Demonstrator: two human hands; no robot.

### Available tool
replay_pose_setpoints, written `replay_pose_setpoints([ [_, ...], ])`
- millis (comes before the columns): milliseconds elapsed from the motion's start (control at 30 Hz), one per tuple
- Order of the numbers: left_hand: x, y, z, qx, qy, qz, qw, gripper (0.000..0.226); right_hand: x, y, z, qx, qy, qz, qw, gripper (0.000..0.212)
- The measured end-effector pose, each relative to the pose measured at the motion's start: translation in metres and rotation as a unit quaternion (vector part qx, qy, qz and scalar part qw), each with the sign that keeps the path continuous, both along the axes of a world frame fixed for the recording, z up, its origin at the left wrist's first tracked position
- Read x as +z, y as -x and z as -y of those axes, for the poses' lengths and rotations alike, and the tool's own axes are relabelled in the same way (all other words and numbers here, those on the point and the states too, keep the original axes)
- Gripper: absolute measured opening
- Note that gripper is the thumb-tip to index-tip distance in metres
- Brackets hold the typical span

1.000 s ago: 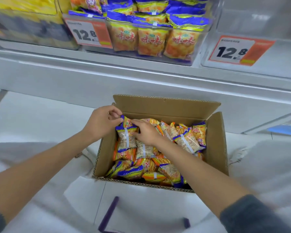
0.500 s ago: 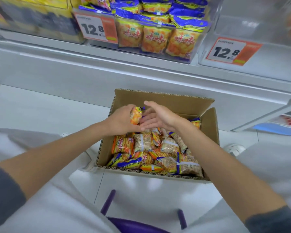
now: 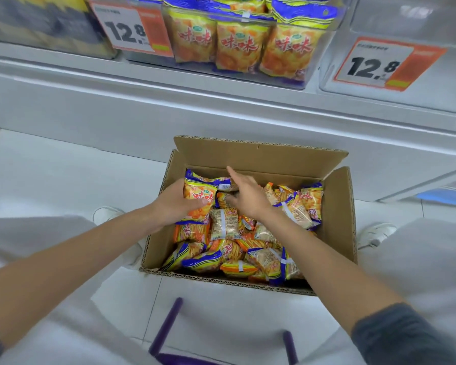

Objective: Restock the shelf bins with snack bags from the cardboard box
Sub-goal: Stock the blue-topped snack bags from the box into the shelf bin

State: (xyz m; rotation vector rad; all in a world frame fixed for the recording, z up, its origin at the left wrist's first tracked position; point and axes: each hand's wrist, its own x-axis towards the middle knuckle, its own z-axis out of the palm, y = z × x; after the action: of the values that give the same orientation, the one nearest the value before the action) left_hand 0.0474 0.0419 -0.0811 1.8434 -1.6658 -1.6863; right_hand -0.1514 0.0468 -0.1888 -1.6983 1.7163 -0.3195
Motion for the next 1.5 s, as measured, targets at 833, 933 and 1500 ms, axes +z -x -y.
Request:
replay_pose_setpoints([
  [833, 0.067, 0.07, 0.005, 0.005, -0.166, -0.206, 0.964, 0.047, 0.144, 0.031, -0.101, -0.151, 0.236, 0.241, 0.929, 0.015],
  [933, 0.069, 0.076, 0.008, 0.002, -0.174, -0.221, 0.96, 0.052, 0.157, 0.026, -0.086, -0.176, 0.255, 0.255, 0.916, 0.01],
  [1500, 0.144, 0.048, 0.049, -0.031, 0.11, -0.155, 0.981, 0.083, 0.236, 0.013, -0.002, -0.136, -0.071, 0.496, 0.855, 0.08],
])
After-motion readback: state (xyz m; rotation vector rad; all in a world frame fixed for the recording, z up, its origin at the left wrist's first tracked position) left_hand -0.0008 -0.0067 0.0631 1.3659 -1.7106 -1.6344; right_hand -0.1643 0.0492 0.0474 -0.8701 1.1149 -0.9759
